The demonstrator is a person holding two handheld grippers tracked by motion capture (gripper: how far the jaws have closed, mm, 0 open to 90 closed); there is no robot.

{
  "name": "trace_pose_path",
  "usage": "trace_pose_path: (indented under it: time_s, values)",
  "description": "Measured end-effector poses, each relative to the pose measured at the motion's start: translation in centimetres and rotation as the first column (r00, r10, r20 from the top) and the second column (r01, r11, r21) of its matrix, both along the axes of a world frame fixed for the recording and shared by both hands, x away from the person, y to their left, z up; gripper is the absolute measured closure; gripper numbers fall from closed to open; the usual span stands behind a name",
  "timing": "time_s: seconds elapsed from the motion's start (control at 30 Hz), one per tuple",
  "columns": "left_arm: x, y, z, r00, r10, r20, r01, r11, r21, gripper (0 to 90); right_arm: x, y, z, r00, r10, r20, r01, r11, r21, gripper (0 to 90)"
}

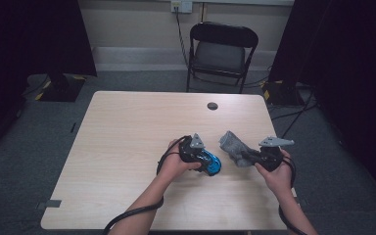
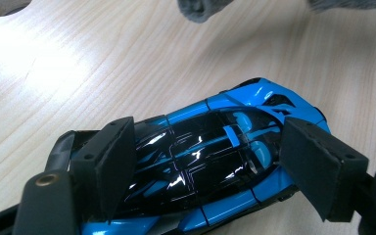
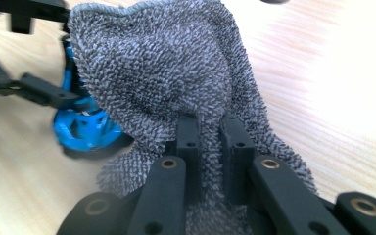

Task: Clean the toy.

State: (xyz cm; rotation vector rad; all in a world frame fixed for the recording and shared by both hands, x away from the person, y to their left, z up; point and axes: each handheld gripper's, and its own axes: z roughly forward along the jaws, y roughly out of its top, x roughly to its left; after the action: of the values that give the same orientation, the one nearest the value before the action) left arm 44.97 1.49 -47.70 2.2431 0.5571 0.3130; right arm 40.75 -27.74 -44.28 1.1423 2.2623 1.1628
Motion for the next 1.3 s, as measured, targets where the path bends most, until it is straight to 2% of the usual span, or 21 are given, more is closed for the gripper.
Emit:
trace_pose_path:
  time_s: [0.13,0.3,0.43,0.53,0.6,0.77,0.97,1.17,1.23,1.3]
  values:
    - [0.0,0.0,0.0,1.0,-0.002,0.001,0.002,1.0,0.0,21.6,-1.0,0.0,0.4,0.9996,0.024,0.015,-0.024,1.0,-0.009,81.3]
    - [0.1,0.1,0.0,1.0,-0.004,0.0,0.004,1.0,0.0,21.6,-2.5,-0.3,0.7,0.9978,0.061,0.023,-0.062,0.998,0.011,81.2]
    - [0.1,0.1,0.0,1.0,-0.004,0.003,0.004,1.0,-0.004,21.6,-3.7,-0.2,0.9,0.9956,0.09,0.028,-0.09,0.996,0.008,81.2]
    - [0.1,0.1,0.0,1.0,-0.005,0.0,0.005,1.0,-0.003,21.7,-4.7,-0.2,0.7,0.993,0.115,0.027,-0.115,0.993,0.012,81.1]
    - [0.1,0.1,0.0,1.0,-0.005,0.0,0.005,1.0,-0.002,21.7,-5.3,-0.2,0.3,0.9907,0.135,0.018,-0.136,0.99,0.036,81.2]
    - [0.1,0.2,-0.1,1.0,0.001,-0.003,-0.001,0.9999,-0.015,22.3,-6.6,0.5,-0.2,0.9821,0.188,0.008,-0.188,0.982,0.034,81.1]
    - [0.2,0.2,0.0,1.0,0.002,-0.007,-0.002,0.9998,-0.018,23.0,-7.9,2.7,-0.6,0.9589,0.284,-0.002,-0.284,0.959,0.016,81.1]
    - [0.2,0.4,-0.1,0.9998,0.013,-0.012,-0.013,0.9989,-0.044,24.7,-8.7,4.6,-1.6,0.9264,0.374,-0.044,-0.374,0.927,0.003,81.0]
    - [0.2,0.4,-0.1,0.9999,0.01,-0.01,-0.01,0.9991,-0.042,24.7,-8.7,5.2,-2.1,0.9179,0.392,-0.059,-0.393,0.92,0.001,81.0]
    - [0.2,0.4,-0.1,0.9999,0.009,-0.009,-0.009,0.9991,-0.041,24.8,-8.6,5.9,-2.5,0.9141,0.401,-0.063,-0.402,0.915,-0.015,80.9]
